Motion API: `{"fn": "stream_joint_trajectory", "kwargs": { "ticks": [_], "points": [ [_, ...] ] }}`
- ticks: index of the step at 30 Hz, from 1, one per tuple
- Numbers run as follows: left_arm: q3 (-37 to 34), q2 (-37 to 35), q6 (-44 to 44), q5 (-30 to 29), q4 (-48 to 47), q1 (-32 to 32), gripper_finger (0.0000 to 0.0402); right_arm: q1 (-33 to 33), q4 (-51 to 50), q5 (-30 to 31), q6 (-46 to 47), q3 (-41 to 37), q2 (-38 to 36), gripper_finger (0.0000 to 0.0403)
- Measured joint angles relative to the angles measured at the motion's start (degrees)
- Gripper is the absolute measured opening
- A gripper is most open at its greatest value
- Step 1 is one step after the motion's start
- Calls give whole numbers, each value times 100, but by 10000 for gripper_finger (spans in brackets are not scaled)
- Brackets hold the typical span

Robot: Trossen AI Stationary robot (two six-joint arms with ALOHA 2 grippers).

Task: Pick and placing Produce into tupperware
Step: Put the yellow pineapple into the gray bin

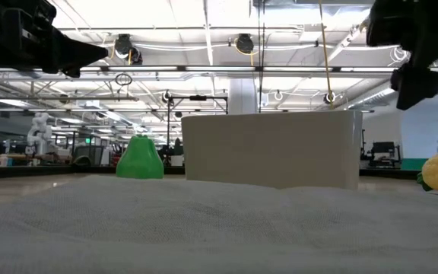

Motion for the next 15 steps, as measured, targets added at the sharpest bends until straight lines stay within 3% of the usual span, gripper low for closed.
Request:
{"fn": "stream_joint_trajectory", "kwargs": {
  "ticks": [15],
  "points": [
    [0, 0, -3, 2, -2, -2, 26, -50, -159, -333, 3734, -282, 189, 322]
  ]
}}
